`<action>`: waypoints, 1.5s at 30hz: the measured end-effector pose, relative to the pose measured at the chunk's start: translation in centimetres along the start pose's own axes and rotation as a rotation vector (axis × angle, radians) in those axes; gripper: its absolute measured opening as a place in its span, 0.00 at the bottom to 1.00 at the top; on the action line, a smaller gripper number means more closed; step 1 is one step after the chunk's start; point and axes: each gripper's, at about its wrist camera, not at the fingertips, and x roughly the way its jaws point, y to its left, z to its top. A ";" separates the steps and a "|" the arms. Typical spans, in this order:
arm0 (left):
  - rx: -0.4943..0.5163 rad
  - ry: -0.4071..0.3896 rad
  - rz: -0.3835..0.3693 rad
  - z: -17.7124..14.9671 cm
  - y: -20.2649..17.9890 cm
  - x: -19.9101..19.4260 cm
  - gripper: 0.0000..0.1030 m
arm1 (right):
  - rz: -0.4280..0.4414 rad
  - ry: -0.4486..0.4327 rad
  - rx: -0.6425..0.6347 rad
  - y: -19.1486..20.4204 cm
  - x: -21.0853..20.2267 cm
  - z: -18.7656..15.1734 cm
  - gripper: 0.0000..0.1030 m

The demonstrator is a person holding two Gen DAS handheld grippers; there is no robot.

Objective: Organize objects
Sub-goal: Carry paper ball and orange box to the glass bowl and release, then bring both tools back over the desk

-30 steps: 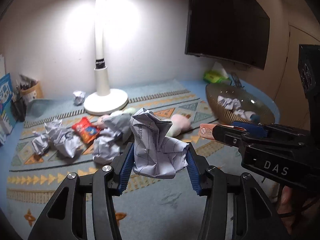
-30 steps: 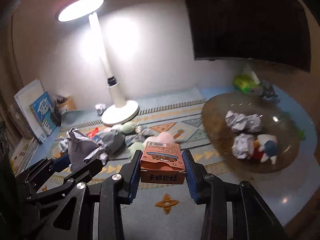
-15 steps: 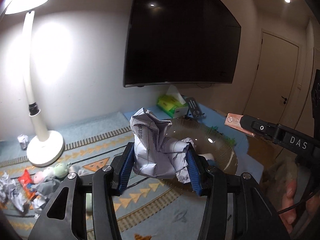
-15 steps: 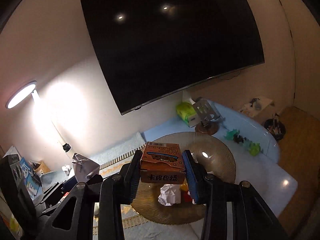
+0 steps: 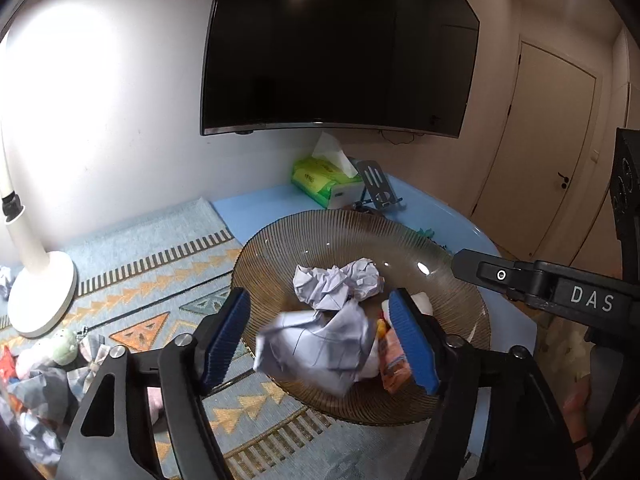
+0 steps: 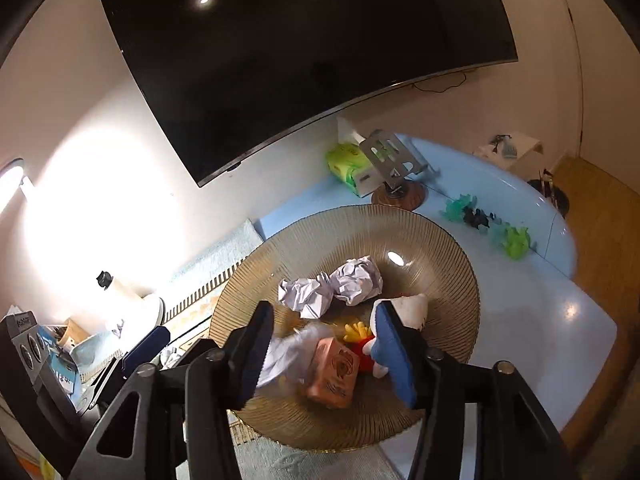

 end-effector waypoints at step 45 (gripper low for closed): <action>-0.466 -0.028 0.535 -17.2 27.9 -18.4 0.87 | 0.302 0.119 -0.472 26.3 9.0 -20.4 0.70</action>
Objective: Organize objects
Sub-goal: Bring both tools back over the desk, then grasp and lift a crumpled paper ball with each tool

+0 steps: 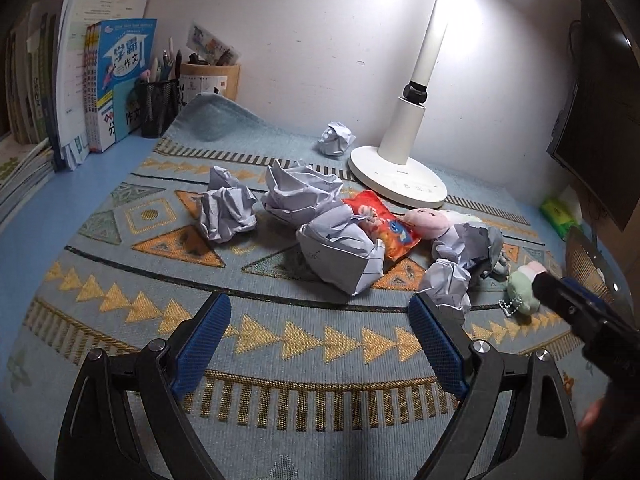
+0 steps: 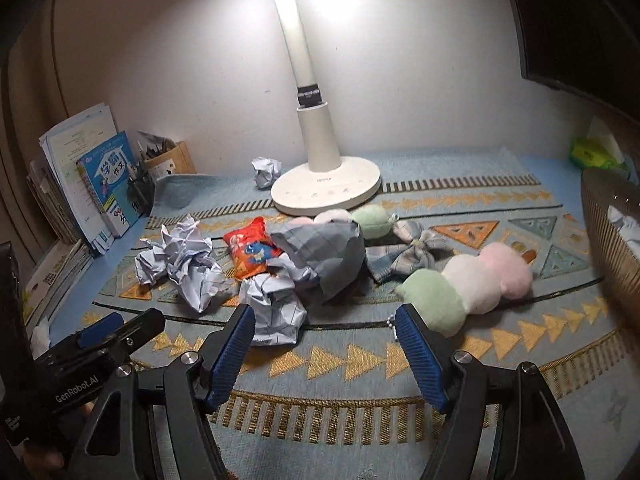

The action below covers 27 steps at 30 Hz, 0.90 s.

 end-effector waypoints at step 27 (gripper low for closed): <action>-0.015 0.118 -0.103 3.6 -0.2 3.1 0.87 | -0.005 0.094 -0.084 1.4 2.1 -0.3 0.78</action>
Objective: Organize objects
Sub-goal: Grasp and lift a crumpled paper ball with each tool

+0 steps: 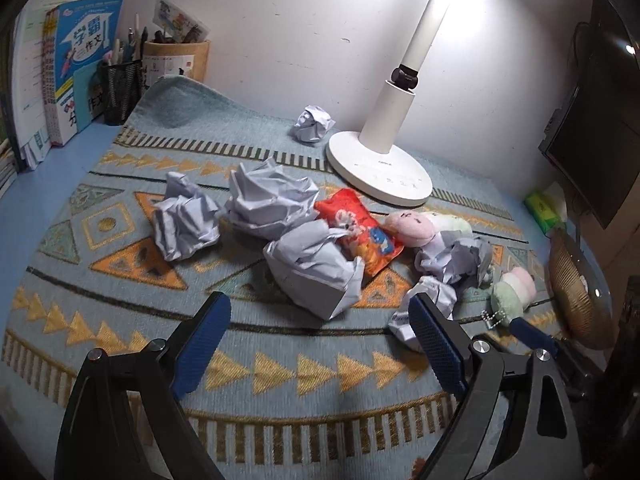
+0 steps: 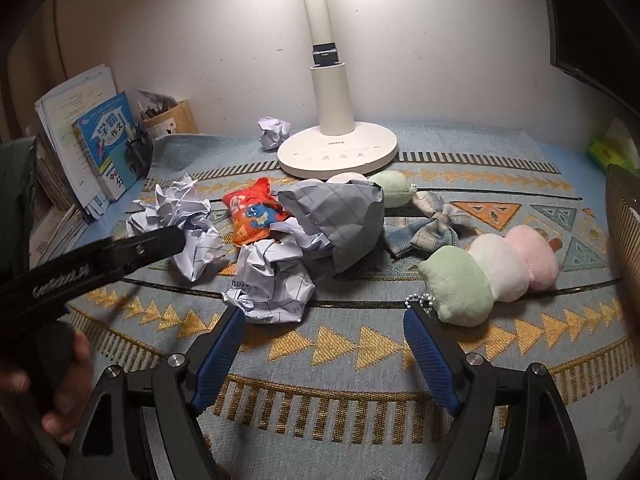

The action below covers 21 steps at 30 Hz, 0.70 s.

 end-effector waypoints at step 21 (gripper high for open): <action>-0.053 0.052 -0.089 0.9 1.0 4.7 0.78 | 0.059 0.103 0.004 2.4 4.9 2.4 0.57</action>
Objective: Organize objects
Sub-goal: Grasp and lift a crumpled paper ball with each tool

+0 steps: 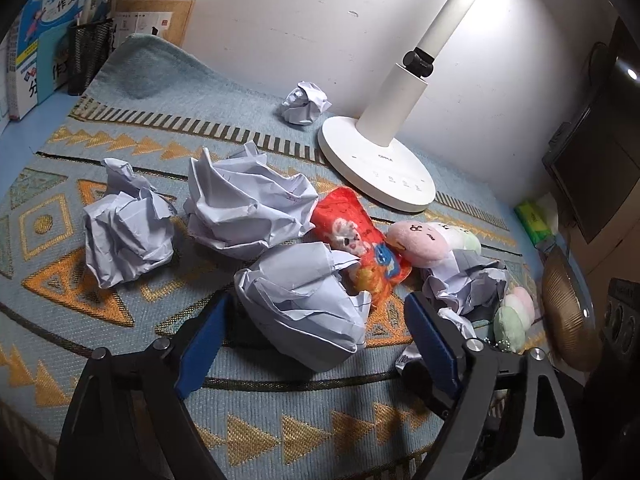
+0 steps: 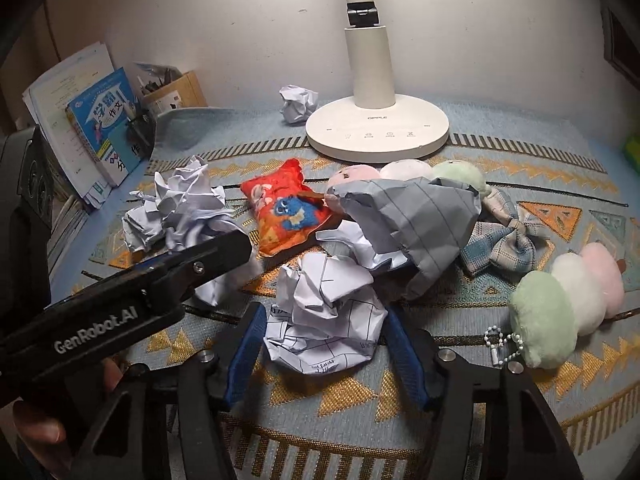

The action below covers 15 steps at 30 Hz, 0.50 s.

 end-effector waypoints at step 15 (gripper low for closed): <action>-0.004 -0.036 0.001 -3.6 -0.9 -4.0 0.47 | 0.004 -0.150 -0.032 -2.2 -9.0 -6.0 0.57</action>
